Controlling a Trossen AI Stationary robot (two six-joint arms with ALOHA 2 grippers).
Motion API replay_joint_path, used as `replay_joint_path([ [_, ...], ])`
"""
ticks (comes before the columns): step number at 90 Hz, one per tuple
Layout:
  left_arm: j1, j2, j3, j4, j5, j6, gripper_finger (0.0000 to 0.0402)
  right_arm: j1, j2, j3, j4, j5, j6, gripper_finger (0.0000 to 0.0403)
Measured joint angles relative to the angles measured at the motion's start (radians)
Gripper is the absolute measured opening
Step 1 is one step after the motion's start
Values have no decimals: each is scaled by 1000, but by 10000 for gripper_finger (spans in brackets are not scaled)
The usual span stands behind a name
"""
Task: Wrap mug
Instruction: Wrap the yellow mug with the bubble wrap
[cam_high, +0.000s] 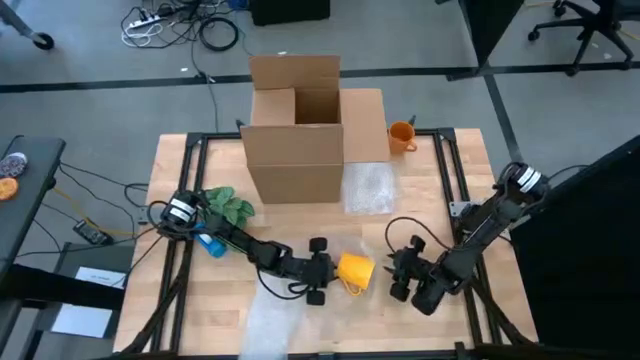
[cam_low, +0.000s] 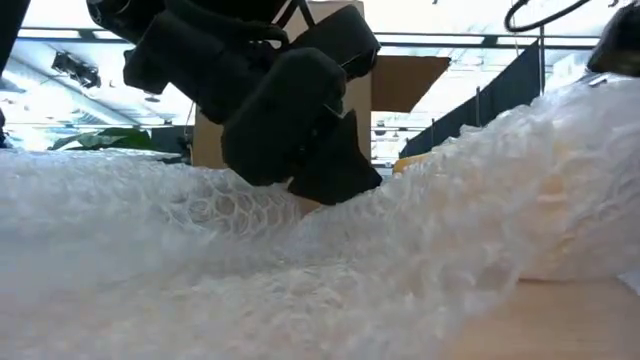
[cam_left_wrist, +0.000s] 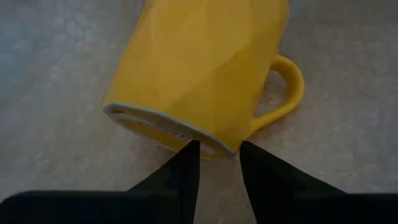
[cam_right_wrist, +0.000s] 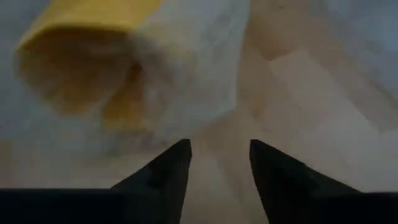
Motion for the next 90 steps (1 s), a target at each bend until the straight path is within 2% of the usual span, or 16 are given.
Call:
replay_joint_path([
  [25,0,0,-1,2,10,0,99,-105,109,-3,366,-50,-322,224],
  [35,0,0,-2,1,11,0,99,-143,160,-3,511,-71,-444,230],
  [47,-1,0,-3,-5,11,0,99,-173,194,-3,613,-100,-514,221],
  [56,-1,0,-3,-5,13,0,99,-181,189,-3,619,-115,-515,200],
  [64,-1,0,-3,-4,17,0,99,-181,186,-3,618,-114,-513,166],
  [82,-2,1,-3,-4,25,4,99,-182,185,-3,616,-85,-533,31],
  [90,-3,-6,-2,-23,9,30,99,-170,183,14,602,-44,-558,20],
])
